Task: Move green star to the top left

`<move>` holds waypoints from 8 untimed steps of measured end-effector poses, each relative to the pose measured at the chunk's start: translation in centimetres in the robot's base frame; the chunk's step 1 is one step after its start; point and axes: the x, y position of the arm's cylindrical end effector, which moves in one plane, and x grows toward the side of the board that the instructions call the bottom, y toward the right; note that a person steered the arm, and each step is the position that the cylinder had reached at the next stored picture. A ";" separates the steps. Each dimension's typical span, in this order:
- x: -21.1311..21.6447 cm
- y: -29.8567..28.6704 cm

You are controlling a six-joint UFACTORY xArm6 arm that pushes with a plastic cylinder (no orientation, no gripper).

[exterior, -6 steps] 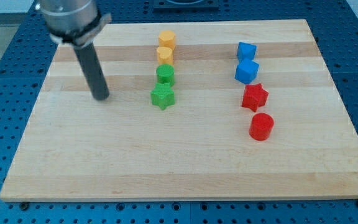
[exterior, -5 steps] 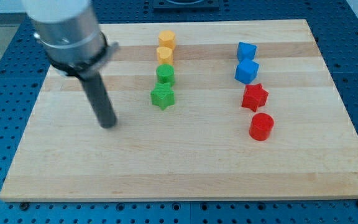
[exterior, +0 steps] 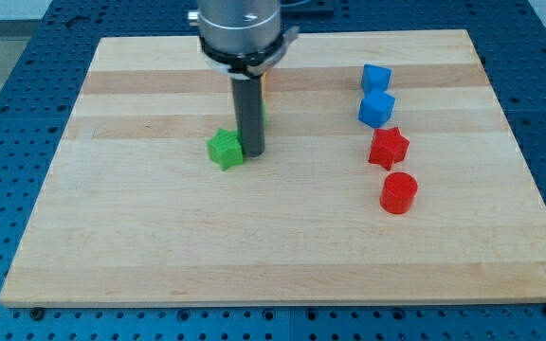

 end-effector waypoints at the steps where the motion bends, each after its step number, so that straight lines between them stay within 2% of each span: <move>1: 0.7 -1.6; 4: 2.3 -9.5; 6: 1.4 -15.4; 8: 3.8 -18.9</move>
